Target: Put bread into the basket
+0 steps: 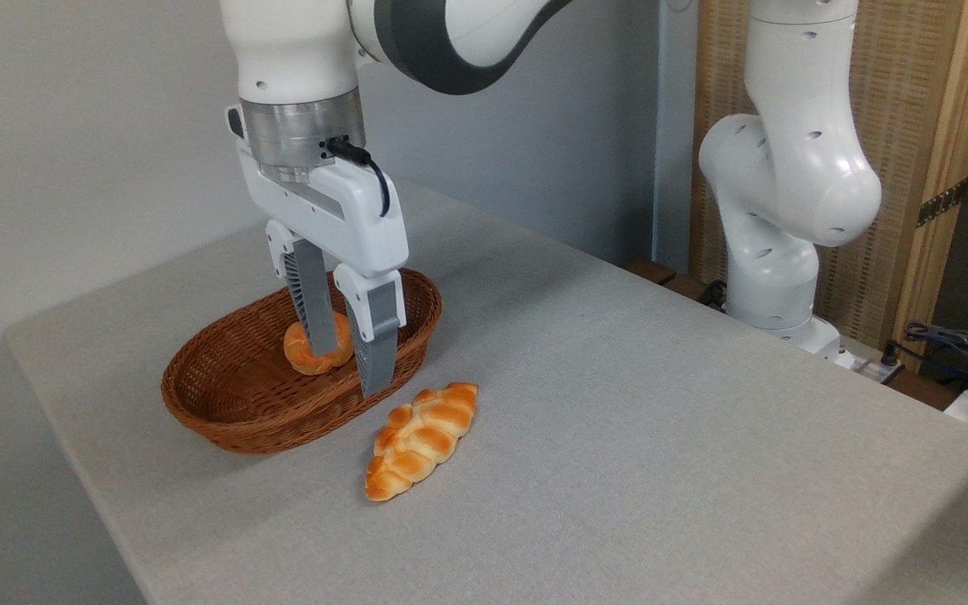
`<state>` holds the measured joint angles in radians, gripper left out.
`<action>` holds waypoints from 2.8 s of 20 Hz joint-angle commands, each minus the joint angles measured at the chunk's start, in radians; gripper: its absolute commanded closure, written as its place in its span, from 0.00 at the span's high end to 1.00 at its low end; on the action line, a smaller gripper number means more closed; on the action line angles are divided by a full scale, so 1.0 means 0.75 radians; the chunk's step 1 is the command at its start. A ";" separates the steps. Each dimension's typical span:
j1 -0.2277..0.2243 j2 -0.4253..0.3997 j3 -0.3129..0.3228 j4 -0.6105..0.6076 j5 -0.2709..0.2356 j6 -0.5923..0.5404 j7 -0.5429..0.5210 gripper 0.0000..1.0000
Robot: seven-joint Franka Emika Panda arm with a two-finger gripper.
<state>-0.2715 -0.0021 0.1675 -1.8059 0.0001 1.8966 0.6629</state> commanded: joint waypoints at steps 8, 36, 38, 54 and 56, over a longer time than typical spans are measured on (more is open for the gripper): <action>0.270 -0.011 -0.260 0.011 -0.014 -0.033 0.000 1.00; 0.270 -0.009 -0.258 -0.022 -0.059 -0.121 0.004 1.00; 0.274 -0.016 -0.256 -0.050 -0.061 -0.121 0.006 1.00; 0.268 0.001 -0.266 -0.357 -0.115 0.204 0.012 1.00; 0.266 0.005 -0.270 -0.368 -0.115 0.236 0.012 1.00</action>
<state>-0.0711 0.0047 -0.0277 -2.0470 -0.0681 2.0157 0.6626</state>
